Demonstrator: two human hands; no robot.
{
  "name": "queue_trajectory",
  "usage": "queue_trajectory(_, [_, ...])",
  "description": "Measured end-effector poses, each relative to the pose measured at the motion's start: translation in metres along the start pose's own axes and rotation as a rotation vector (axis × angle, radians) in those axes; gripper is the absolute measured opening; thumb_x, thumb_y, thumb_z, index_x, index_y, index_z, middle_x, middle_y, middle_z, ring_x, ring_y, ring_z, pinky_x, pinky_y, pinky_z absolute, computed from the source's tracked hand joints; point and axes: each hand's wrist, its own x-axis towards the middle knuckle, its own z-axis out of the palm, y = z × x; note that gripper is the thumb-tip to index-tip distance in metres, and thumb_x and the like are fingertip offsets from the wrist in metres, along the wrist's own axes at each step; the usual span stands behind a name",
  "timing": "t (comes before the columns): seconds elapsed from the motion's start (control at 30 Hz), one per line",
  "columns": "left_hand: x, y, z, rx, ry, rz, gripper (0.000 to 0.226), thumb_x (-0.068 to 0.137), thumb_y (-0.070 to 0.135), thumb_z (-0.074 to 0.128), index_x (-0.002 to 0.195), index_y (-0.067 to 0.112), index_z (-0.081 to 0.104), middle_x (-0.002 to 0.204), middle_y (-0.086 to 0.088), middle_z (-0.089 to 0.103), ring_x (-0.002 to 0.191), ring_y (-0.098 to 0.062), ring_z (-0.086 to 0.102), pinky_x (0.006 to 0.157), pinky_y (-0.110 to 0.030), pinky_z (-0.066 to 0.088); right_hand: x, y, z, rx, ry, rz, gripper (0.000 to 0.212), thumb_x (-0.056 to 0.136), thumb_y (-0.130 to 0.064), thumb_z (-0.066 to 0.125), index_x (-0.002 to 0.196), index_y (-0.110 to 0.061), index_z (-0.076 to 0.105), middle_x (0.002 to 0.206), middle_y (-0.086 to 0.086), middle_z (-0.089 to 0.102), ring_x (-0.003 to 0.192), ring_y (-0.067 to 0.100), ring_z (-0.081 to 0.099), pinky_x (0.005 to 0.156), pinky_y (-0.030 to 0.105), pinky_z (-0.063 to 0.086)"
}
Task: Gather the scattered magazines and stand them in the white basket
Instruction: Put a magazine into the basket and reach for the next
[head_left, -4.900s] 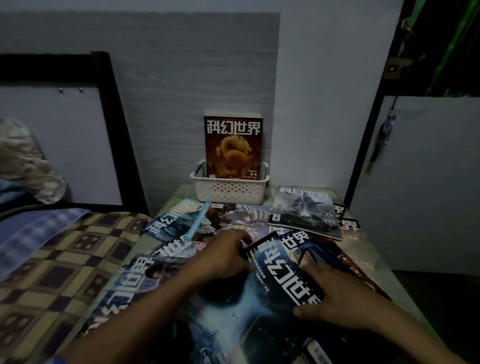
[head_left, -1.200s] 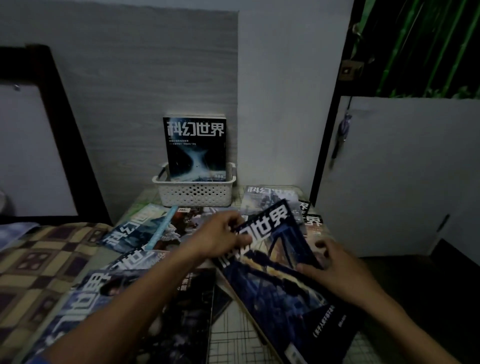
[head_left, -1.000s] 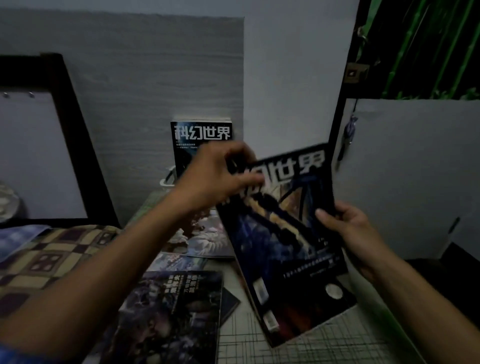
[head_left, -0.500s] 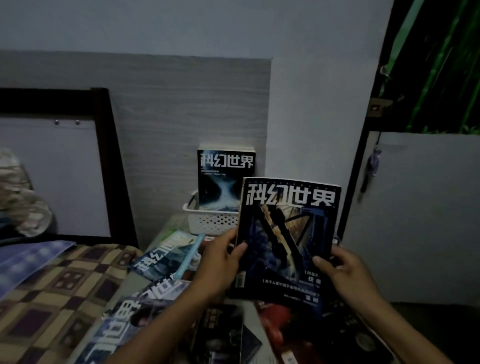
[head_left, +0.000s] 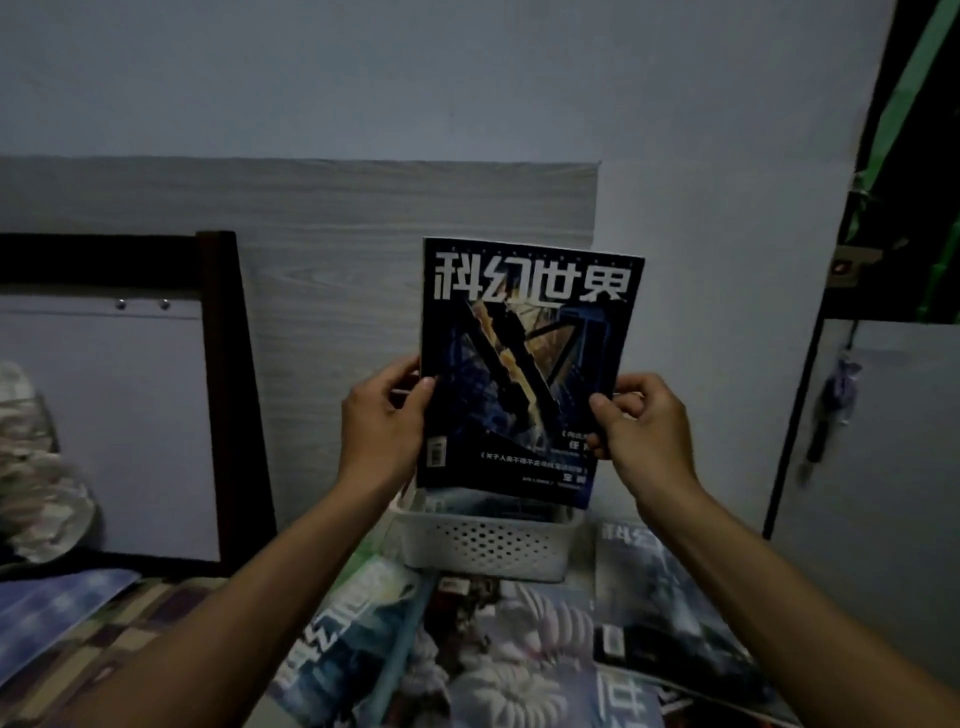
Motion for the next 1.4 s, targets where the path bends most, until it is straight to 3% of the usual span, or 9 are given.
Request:
queue_trajectory(0.07, [0.011, -0.027, 0.010, 0.085, 0.011, -0.066, 0.027, 0.092, 0.014, 0.064, 0.118, 0.017, 0.069, 0.099, -0.001, 0.073, 0.083, -0.009, 0.067, 0.077, -0.028, 0.057, 0.017, 0.025, 0.020, -0.048, 0.003, 0.047, 0.009, 0.092, -0.019, 0.063, 0.095, -0.020, 0.055, 0.091, 0.008, 0.069, 0.068, 0.026, 0.068, 0.074, 0.052, 0.059])
queue_trajectory(0.17, [0.010, -0.073, 0.024, 0.202, 0.034, -0.138, 0.028, 0.089, 0.015, 0.067, 0.117, 0.015, 0.071, 0.106, -0.001, 0.074, 0.082, -0.008, 0.065, 0.078, -0.023, 0.051, 0.026, 0.069, 0.042, -0.138, -0.007, 0.103, 0.011, 0.091, -0.018, 0.065, 0.087, -0.020, 0.055, 0.077, 0.006, 0.068, 0.070, 0.025, 0.068, 0.075, 0.051, 0.058])
queue_trajectory(0.27, [0.008, -0.114, 0.035, 0.220, 0.022, -0.186, 0.027, 0.088, 0.015, 0.069, 0.115, 0.017, 0.072, 0.109, -0.001, 0.074, 0.092, -0.012, 0.068, 0.084, -0.028, 0.054, 0.032, 0.104, 0.055, -0.197, -0.003, 0.094, 0.020, 0.088, -0.016, 0.069, 0.077, -0.023, 0.053, 0.075, 0.003, 0.066, 0.073, 0.025, 0.066, 0.066, 0.036, 0.055])
queue_trajectory(0.4, [0.003, -0.143, 0.048, 0.261, -0.019, -0.184, 0.028, 0.086, 0.016, 0.070, 0.113, 0.022, 0.072, 0.102, 0.001, 0.076, 0.082, -0.016, 0.071, 0.079, -0.038, 0.060, 0.042, 0.134, 0.062, -0.300, 0.013, 0.075, 0.014, 0.087, -0.013, 0.068, 0.080, -0.015, 0.056, 0.075, 0.000, 0.062, 0.066, 0.009, 0.054, 0.053, 0.021, 0.038])
queue_trajectory(0.67, [-0.001, -0.164, 0.061, 0.226, 0.040, -0.348, 0.010, 0.079, 0.016, 0.079, 0.073, 0.011, 0.071, 0.077, -0.004, 0.072, 0.069, -0.019, 0.069, 0.070, -0.043, 0.061, 0.040, 0.147, 0.065, -0.374, 0.028, 0.110, 0.014, 0.089, -0.017, 0.067, 0.087, -0.011, 0.055, 0.088, 0.008, 0.066, 0.079, 0.027, 0.064, 0.071, 0.042, 0.055])
queue_trajectory(0.73, [-0.001, -0.164, 0.061, 0.249, -0.015, -0.355, 0.012, 0.083, 0.018, 0.074, 0.091, 0.011, 0.067, 0.095, -0.010, 0.072, 0.081, -0.021, 0.066, 0.078, -0.041, 0.058, 0.038, 0.147, 0.069, -0.451, 0.000, 0.057, 0.018, 0.092, -0.019, 0.062, 0.108, -0.014, 0.054, 0.101, 0.010, 0.065, 0.088, 0.027, 0.062, 0.075, 0.039, 0.053])
queue_trajectory(0.83, [0.000, -0.165, 0.062, 0.373, -0.278, -0.335, 0.045, 0.087, 0.027, 0.066, 0.129, 0.020, 0.053, 0.125, -0.007, 0.063, 0.115, -0.025, 0.058, 0.097, -0.046, 0.048, 0.039, 0.150, 0.072, -0.549, -0.133, 0.073, 0.044, 0.093, -0.029, 0.059, 0.133, -0.018, 0.042, 0.119, 0.017, 0.059, 0.104, 0.033, 0.057, 0.082, 0.033, 0.048])
queue_trajectory(0.97, [0.012, -0.167, 0.061, 0.321, -0.550, -0.440, 0.053, 0.084, 0.023, 0.069, 0.133, 0.024, 0.047, 0.131, -0.004, 0.061, 0.122, -0.026, 0.055, 0.102, -0.048, 0.046, 0.045, 0.150, 0.070, -0.549, -0.345, 0.185, 0.065, 0.082, -0.034, 0.074, 0.133, -0.017, 0.037, 0.128, 0.015, 0.060, 0.112, 0.032, 0.060, 0.094, 0.042, 0.051])
queue_trajectory(1.4, [0.019, -0.195, 0.063, 0.399, -0.572, -0.354, 0.061, 0.087, 0.008, 0.063, 0.141, 0.021, 0.038, 0.139, -0.008, 0.054, 0.127, -0.026, 0.050, 0.105, -0.044, 0.044, 0.050, 0.166, 0.071, -0.761, -0.381, 0.066, 0.081, 0.085, -0.025, 0.068, 0.145, -0.026, 0.014, 0.135, 0.012, 0.057, 0.118, 0.033, 0.056, 0.098, 0.049, 0.047])
